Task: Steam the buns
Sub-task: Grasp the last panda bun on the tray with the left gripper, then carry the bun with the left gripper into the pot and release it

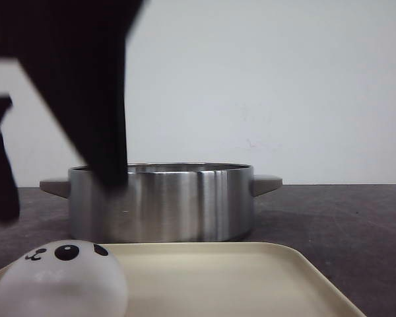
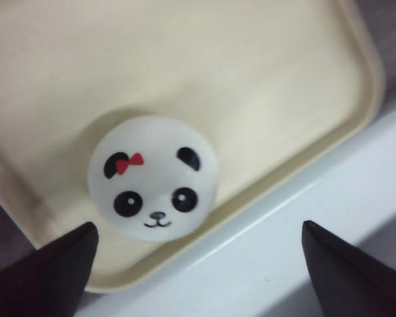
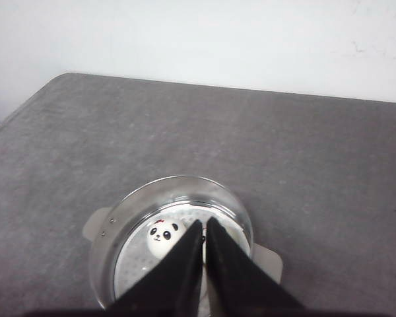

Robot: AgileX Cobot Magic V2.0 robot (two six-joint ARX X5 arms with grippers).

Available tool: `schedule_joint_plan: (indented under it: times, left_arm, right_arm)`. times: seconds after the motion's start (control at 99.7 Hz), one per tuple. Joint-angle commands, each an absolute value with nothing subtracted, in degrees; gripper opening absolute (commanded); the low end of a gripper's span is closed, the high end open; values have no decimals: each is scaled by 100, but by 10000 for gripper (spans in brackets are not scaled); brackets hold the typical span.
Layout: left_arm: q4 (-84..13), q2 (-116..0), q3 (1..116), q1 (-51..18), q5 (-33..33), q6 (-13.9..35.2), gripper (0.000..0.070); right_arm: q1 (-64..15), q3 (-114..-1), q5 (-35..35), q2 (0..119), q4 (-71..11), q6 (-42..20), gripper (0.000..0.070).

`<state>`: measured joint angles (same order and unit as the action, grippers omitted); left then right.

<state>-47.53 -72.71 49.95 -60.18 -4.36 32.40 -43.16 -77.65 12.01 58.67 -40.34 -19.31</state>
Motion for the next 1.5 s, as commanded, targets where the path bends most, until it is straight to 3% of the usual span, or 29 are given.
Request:
schedule_joint_plan:
  times: [0.0, 0.511, 0.571, 0.742, 1.013, 1.243, 1.494]
  left_arm:
    - [-4641, -7526, 5037, -6077, -381, 3238, 596]
    - [-4189, -8473, 5037, -5953, -384, 3194, 576]
    - [-4187, -8473, 5037, -5946, -379, 3192, 472]
    - [-4233, -8473, 5037, -5951, -384, 2961, 0]
    - [-4278, -7872, 5238, -5968, -456, 2792, 0]
    - [-4407, -6923, 6226, -5902, -202, 2812, 0]
    - [-4545, -7133, 7334, -5009, 3, 2193, 0]
  right_arm:
    - [-4381, -7870, 1205, 5898, -3990, -1885, 0]
    - [-4381, -7870, 1188, 5900, -4086, -1881, 0]
    - [-4381, -7870, 1190, 5900, -4084, -1881, 0]
    - [-4381, -7870, 1192, 5902, -4080, -1879, 0]
    - [-4381, -7870, 1203, 5902, -4080, -1863, 0]
    - [-4381, -7870, 1203, 5902, -4073, -1865, 0]
    - [-4381, -7870, 1205, 5911, -4071, -1865, 0]
